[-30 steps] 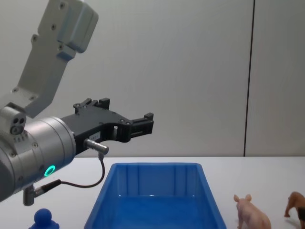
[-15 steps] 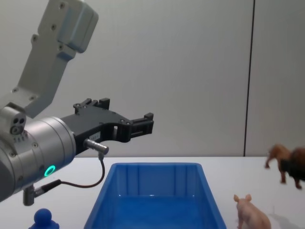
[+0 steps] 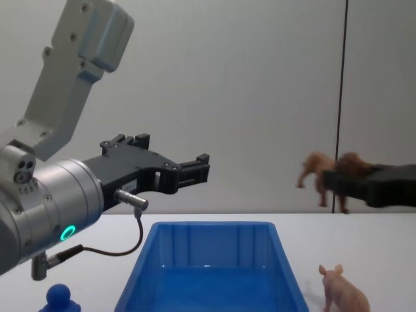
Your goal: Pick up the two dolls from the table and place them into the box.
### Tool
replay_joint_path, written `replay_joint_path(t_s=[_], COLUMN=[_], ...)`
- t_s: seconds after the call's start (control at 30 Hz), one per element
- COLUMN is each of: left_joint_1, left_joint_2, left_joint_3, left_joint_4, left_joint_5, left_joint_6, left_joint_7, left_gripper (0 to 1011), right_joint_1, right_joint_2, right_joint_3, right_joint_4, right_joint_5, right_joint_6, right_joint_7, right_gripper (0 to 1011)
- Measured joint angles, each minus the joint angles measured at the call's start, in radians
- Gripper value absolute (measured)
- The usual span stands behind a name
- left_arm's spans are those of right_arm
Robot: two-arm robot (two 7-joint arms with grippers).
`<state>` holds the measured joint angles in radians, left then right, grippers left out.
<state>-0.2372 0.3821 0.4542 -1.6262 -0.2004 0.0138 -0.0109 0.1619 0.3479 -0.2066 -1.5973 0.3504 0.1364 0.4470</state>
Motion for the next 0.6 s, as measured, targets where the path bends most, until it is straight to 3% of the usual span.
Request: replay_joint_path(t_s=[0.5,0.6], left_joint_1=[0.0,0.0], left_joint_2=[0.0,0.0], left_joint_3=[0.0,0.0], left_joint_4=[0.0,0.0], left_joint_5=[0.0,0.0], left_joint_6=[0.0,0.0], left_joint_7=[0.0,0.0], left_gripper=[1001,1001], right_joint_1=[0.124,0.141], right_joint_2=[-0.108,-0.123], right_joint_3=[-0.089,-0.103], right_joint_4=[0.078,0.096], right_joint_5=[-0.079,-0.093], right_joint_6=[0.122,0.135], right_joint_7=[0.114,0.125], right_gripper=[446,505])
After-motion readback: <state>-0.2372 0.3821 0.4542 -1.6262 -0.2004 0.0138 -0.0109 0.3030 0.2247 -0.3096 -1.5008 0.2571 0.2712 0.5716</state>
